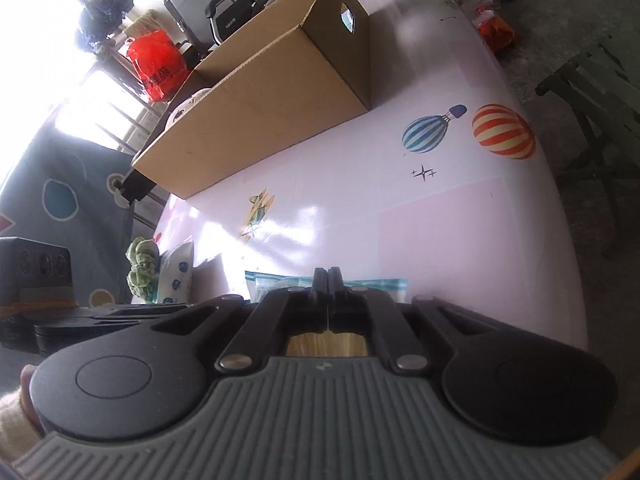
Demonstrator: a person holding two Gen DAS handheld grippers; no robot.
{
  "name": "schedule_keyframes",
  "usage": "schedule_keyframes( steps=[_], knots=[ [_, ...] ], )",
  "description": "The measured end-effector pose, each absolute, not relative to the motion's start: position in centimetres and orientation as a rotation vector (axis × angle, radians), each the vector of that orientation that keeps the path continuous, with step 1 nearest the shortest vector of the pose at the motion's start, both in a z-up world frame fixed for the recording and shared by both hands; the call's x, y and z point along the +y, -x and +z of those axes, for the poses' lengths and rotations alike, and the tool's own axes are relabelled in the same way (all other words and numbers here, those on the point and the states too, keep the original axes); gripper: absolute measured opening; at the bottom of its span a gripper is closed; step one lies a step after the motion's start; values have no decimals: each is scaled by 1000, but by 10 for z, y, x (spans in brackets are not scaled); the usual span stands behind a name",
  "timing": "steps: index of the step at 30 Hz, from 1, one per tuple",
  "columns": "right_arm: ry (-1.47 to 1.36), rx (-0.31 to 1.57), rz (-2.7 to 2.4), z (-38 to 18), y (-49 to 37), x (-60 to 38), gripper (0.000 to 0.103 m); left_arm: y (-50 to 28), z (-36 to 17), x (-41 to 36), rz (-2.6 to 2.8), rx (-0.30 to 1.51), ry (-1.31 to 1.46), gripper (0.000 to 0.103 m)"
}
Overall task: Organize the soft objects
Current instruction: 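Close both grippers on the cotton swab bag, then lift the swab bag with both grippers and carry it over the box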
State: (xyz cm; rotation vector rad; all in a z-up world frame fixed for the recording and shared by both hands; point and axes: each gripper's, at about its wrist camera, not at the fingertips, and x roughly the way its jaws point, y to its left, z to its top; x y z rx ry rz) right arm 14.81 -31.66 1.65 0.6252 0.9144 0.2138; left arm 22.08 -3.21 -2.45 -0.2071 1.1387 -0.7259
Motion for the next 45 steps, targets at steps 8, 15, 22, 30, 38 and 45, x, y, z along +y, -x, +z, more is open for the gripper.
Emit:
schedule_keyframes(
  steps=[8,15,22,30,38,45],
  knots=[
    [-749,947,161,0,-132,-350,11,-230,-31,-16,-651,1148,251,8],
    [-860,982,253,-27,-136,-342,44,-235,-42,-12,-650,1163,291,8],
    [-1021,905,300,-44,-135,-353,55,-242,-54,-18,-658,1190,292,9],
    [-978,879,240,-43,-145,-345,34,-252,-68,-17,-688,1177,377,9],
    [-920,894,242,-40,-147,-333,8,-250,-61,-15,-679,1165,334,9],
    [-877,828,286,-6,-144,-326,7,-247,-33,-3,-690,1136,366,8]
  ],
)
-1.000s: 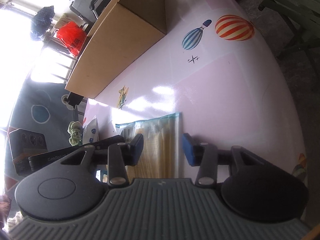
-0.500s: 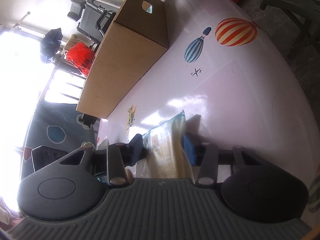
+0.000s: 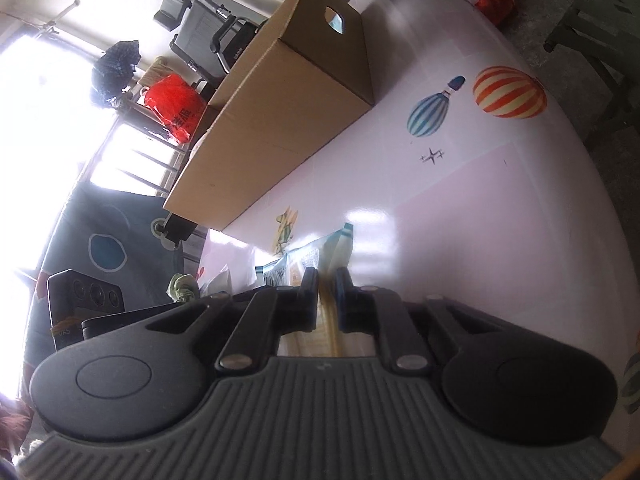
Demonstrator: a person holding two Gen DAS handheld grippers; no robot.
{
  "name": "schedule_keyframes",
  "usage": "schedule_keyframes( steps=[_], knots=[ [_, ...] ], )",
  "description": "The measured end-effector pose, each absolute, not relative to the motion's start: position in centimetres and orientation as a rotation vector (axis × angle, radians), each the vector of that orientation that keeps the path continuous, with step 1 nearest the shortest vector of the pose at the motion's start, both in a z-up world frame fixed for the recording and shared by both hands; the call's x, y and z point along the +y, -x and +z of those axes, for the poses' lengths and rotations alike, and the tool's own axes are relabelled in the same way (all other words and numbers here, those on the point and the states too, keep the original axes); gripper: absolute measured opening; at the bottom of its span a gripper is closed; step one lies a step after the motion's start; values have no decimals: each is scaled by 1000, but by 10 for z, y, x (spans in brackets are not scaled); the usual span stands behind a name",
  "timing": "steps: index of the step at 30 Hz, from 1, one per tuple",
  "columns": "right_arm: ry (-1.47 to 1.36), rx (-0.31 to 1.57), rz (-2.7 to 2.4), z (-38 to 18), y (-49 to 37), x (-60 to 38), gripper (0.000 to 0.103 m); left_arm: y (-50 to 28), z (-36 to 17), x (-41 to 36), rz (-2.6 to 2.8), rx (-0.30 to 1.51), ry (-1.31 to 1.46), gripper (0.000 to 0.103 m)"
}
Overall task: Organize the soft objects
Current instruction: 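Lift the swab bag with both grippers and carry it over the box, then lower the swab bag into the box and open both grippers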
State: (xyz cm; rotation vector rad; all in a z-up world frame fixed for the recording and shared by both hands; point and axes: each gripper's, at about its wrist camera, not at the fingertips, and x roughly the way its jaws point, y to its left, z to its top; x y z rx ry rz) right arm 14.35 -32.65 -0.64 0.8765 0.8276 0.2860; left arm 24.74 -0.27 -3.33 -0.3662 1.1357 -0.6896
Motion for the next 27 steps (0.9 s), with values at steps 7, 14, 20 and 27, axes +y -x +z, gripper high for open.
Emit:
schedule_keyframes(
  steps=[7,14,20,27],
  knots=[
    [-801,652,359,82,-178,-321,7,-274,46,15,-718,1003,397,8],
    [-683,565,349,147,-290,-325,7,-368,109,1,-693,846,320,9],
    [-595,638,242,147,-407,-324,6,-455,106,-38,-587,792,183,8],
    [-448,831,129,106,-502,-303,5,-522,53,-59,-530,929,153,8]
  ],
)
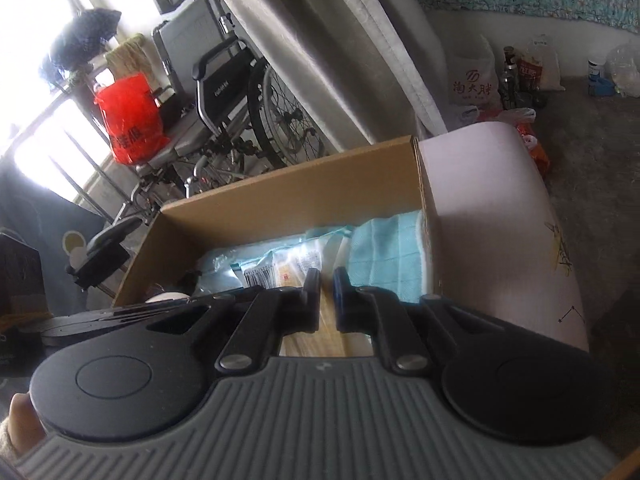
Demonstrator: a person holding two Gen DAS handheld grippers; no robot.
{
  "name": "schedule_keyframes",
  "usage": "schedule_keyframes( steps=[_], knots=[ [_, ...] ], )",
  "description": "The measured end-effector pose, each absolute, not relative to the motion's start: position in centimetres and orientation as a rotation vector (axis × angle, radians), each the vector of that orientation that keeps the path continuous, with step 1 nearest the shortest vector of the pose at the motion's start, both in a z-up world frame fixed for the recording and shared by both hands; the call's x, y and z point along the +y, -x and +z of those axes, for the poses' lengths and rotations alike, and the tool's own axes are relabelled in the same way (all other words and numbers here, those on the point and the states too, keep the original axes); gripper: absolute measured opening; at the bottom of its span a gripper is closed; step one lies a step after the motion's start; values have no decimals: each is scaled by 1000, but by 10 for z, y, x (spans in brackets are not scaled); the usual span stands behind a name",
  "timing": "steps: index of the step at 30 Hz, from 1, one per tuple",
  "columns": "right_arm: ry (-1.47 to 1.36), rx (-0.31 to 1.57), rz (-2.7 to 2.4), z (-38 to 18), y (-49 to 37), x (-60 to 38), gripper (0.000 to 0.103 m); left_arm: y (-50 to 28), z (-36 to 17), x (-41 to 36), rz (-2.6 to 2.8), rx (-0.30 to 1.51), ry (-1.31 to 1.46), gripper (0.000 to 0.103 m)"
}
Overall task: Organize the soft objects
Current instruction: 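Lower the swab bag into the box and open both grippers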
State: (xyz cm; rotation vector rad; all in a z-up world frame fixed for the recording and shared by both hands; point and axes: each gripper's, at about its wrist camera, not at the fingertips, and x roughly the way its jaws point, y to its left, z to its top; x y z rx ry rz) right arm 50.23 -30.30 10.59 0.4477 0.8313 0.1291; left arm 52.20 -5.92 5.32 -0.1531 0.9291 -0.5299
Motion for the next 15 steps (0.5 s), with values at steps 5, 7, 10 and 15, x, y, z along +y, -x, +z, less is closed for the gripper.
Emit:
schedule_keyframes(
  steps=[5,7,10,15],
  knots=[
    [-256,1033,125,70,-519,-266,5,-538,18,-64,-513,1078,82,8],
    [-218,1108,138,59,-525,-254,3,-542,7,-68,-514,1137,41,8],
    [-89,1197,132,49,-534,-231,3,-546,-6,-78,-513,1217,-40,11],
    [125,1286,153,31,-540,-209,0,-550,-14,-92,-474,1293,-158,19]
  ],
)
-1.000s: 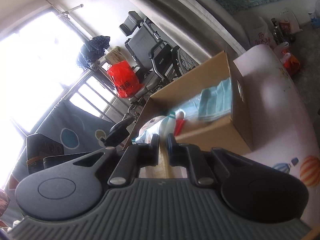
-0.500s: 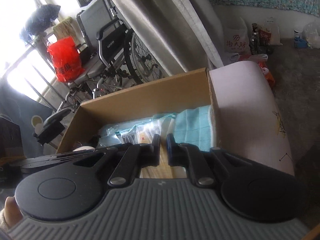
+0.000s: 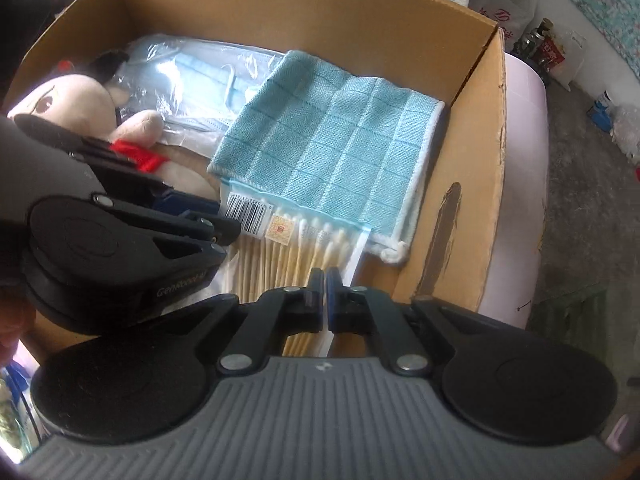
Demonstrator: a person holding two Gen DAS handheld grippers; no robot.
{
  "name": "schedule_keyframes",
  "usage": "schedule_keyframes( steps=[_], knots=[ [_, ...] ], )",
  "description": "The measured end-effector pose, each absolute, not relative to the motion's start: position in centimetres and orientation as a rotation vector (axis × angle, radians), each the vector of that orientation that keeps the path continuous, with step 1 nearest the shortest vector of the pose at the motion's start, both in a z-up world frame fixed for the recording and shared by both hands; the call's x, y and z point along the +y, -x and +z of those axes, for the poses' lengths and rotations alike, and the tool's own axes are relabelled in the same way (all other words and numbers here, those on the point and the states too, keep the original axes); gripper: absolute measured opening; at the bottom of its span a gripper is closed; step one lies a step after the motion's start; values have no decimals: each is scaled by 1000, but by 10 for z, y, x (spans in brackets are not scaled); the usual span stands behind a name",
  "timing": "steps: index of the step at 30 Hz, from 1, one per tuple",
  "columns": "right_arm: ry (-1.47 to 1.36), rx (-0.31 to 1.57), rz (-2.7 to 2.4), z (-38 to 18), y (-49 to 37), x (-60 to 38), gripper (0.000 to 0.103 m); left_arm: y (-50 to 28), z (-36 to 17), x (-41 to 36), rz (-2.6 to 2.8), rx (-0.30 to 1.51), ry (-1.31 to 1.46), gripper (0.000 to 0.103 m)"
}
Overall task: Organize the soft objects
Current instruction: 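Lower the swab bag into the box and open both grippers, then withdraw both tools and move over the blue wet-wipe pack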
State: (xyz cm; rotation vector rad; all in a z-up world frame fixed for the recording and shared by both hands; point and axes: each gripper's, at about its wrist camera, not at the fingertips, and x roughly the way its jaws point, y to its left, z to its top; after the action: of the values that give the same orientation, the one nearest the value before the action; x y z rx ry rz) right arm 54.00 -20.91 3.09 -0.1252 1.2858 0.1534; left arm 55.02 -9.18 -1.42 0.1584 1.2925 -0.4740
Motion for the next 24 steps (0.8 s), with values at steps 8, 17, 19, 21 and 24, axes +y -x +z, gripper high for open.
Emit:
schedule_keyframes(
  steps=[8,17,19,21,24],
  knots=[
    [141,1259,142,38,-531,-215,0,-550,-5,-82,-460,1267,-56,8],
    [-88,1055,110,108,-487,-258,5,-512,65,-41,-428,1165,55,16],
    [-169,985,123,128,-462,-268,6,-488,91,-25,-461,1122,75,17],
    [-209,931,131,144,-434,-273,7,-457,119,-2,-487,1079,112,18],
    [-241,877,183,166,-387,-269,8,-412,149,27,-515,1013,151,22]
  ],
)
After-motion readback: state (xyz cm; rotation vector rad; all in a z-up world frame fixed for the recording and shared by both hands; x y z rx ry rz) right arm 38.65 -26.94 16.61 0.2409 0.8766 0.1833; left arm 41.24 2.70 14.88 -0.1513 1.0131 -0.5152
